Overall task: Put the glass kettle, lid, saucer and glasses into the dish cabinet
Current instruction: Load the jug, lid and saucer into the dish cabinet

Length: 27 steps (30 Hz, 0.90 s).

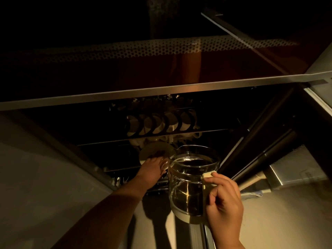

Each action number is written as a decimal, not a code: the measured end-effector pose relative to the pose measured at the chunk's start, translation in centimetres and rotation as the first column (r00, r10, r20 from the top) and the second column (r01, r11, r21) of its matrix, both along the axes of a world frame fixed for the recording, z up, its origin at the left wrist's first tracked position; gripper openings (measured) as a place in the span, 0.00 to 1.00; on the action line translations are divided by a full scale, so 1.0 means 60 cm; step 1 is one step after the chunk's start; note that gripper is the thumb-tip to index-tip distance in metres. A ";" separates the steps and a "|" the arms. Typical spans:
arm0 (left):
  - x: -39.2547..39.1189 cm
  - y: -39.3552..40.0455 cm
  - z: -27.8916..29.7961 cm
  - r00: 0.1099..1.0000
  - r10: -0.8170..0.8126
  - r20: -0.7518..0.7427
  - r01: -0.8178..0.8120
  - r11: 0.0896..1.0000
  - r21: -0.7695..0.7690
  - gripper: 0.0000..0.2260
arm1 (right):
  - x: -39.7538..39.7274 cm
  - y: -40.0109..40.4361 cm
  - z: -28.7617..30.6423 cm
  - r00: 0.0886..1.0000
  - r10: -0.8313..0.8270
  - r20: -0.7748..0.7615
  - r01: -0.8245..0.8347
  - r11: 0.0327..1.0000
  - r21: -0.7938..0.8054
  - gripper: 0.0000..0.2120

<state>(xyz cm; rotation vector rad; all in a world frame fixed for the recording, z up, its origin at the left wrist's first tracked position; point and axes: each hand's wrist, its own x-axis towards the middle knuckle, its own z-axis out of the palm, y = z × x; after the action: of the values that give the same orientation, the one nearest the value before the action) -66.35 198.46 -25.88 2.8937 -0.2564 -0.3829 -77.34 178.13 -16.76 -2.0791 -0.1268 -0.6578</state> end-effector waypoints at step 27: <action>-0.185 -0.034 0.234 0.986 0.029 0.161 0.059 0.856 -0.514 0.34 | -0.074 -0.004 0.086 0.997 0.044 0.060 -0.043 0.999 -0.020 0.08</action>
<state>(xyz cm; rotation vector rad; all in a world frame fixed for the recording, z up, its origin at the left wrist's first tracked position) -77.45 196.43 -11.83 2.3863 -0.3481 -0.0565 -81.78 177.88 -11.59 -2.0695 -0.2127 -0.6955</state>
